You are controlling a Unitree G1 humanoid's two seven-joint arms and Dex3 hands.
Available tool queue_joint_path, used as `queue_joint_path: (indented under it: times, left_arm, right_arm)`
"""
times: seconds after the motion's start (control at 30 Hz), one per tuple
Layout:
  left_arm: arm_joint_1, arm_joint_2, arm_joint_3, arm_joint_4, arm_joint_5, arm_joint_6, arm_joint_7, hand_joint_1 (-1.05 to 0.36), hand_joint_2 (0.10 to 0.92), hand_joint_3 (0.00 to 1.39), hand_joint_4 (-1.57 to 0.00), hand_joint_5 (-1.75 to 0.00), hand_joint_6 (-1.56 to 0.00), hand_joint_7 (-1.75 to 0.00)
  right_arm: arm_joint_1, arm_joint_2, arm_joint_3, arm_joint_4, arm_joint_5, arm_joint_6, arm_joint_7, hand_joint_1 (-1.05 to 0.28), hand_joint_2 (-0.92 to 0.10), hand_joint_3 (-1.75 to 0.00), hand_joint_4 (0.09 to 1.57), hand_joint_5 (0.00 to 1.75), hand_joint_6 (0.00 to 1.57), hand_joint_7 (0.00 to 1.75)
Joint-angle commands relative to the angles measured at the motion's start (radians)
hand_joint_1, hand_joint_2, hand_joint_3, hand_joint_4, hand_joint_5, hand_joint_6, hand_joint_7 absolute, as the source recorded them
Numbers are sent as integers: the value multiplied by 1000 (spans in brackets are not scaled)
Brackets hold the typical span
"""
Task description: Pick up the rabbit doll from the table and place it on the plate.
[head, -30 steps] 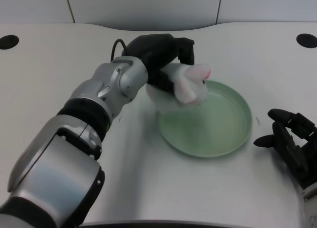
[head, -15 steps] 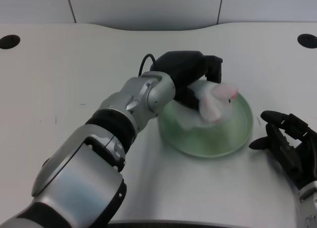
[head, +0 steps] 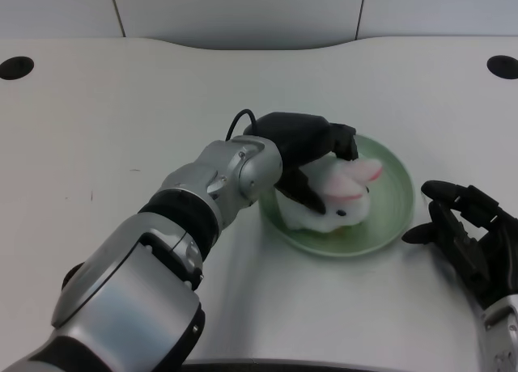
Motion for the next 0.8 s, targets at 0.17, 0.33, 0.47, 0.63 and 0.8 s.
queue_joint_path:
  times: [0.17,0.33,0.47,0.63,0.8]
  left_arm:
    - [-10,15,-30,5,26,32,-13,-685,921,33,-35,0,-10,-120]
    - [-20,22,-25,0,17,47,-4,-758,921,49,0,1,1,-4]
    - [-24,43,2,-8,-9,32,-3,-788,921,55,1,1,1,1]
    - [-29,87,50,-19,-50,5,-46,-802,921,84,1,1,1,1]
    - [-15,149,139,-40,-141,-66,-123,-798,921,78,1,1,-2,-1]
  right_arm:
    - [11,-13,-7,-4,12,10,2,-271,-901,-236,882,1153,903,628]
    - [7,-17,-14,7,17,9,12,-271,-907,-228,890,1126,901,621]
    - [1,-21,-18,11,22,18,20,-262,-912,-217,901,1119,907,612]
    - [-6,-29,-14,13,15,23,16,-256,-918,-207,905,1124,899,596]
    - [-14,-33,-11,23,9,26,-3,-258,-914,-208,897,1136,891,598]
